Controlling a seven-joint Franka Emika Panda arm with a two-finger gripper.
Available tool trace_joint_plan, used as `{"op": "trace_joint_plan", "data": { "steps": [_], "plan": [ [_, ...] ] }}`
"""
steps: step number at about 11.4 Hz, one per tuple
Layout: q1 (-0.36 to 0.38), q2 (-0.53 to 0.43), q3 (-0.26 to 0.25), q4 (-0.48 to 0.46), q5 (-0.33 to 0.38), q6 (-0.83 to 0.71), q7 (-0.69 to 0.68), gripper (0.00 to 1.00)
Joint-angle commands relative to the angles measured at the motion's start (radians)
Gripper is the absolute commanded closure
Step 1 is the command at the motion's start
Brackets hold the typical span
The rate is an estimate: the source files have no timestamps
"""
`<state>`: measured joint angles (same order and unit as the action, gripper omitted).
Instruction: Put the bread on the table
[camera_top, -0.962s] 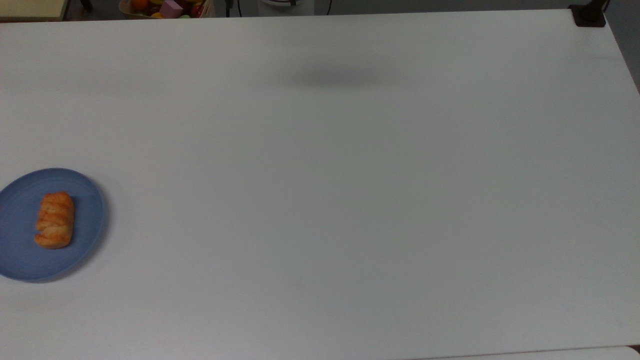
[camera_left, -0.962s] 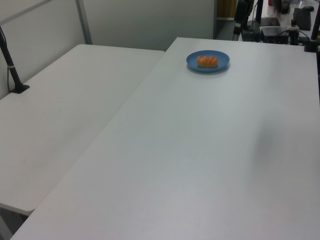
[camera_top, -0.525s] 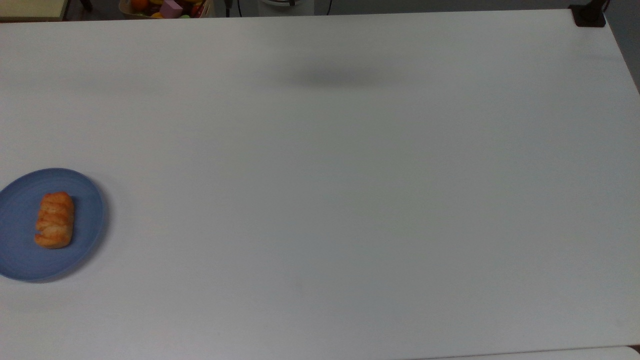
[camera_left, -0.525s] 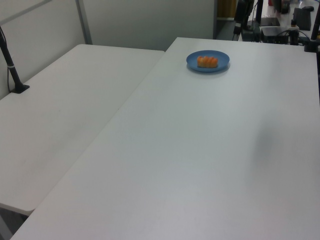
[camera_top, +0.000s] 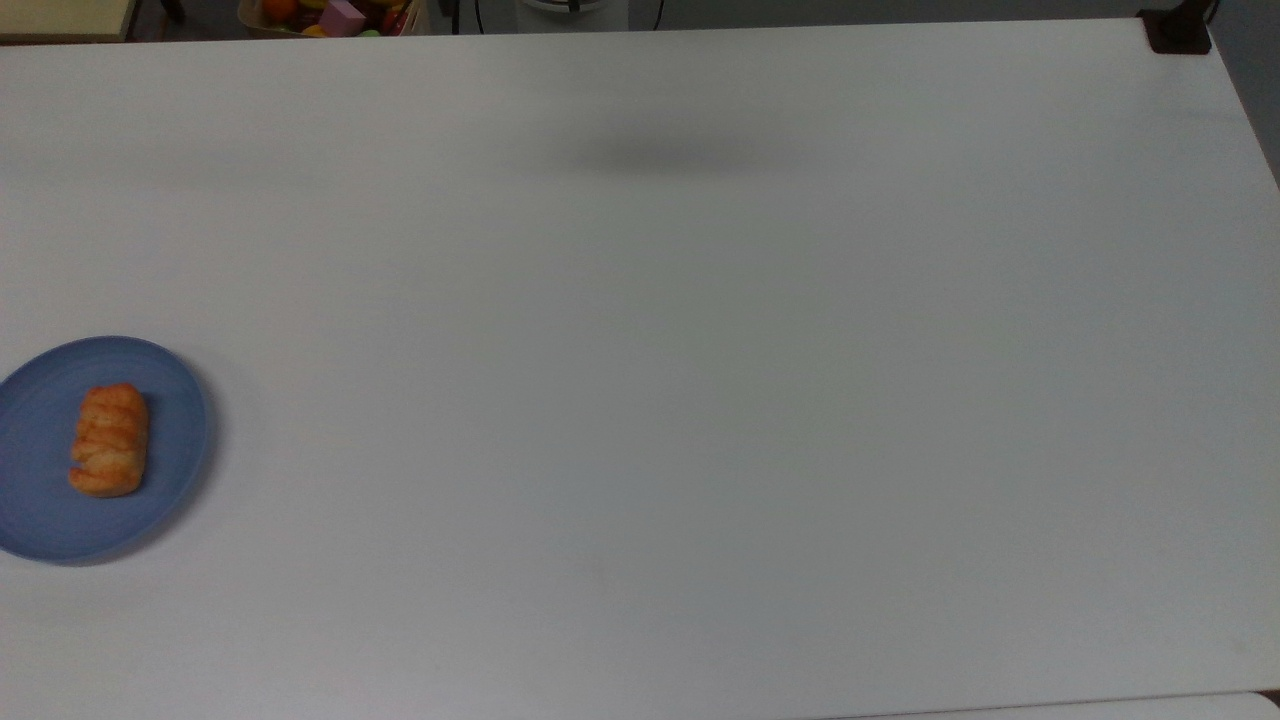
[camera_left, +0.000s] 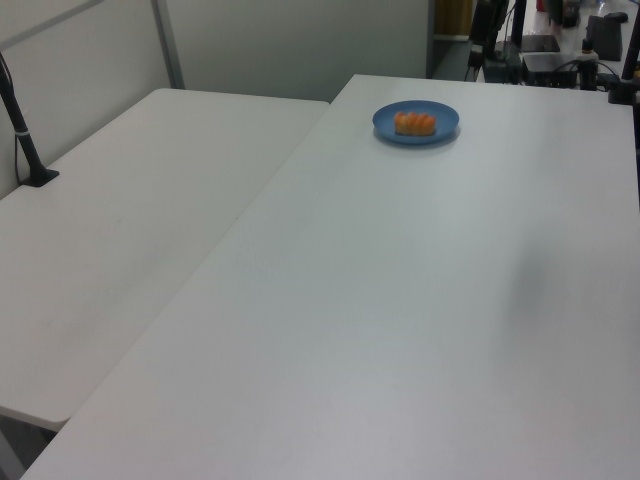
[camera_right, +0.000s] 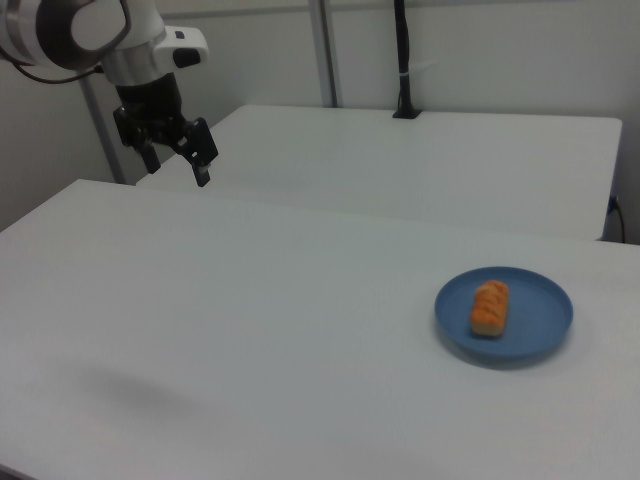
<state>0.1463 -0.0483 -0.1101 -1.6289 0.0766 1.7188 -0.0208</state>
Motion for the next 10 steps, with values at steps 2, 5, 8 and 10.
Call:
{"op": "trace_joint_plan", "data": {
  "steps": [2,5,8,10],
  "plan": [
    [0.007,-0.030,-0.028,-0.046,0.008,0.019,-0.123,0.00],
    [-0.022,-0.010,-0.030,-0.043,0.006,0.013,-0.195,0.00],
    [-0.080,0.071,-0.031,0.022,0.012,0.016,-0.315,0.00],
    [-0.108,0.097,-0.046,0.049,0.014,0.027,-0.320,0.00]
  ]
}}
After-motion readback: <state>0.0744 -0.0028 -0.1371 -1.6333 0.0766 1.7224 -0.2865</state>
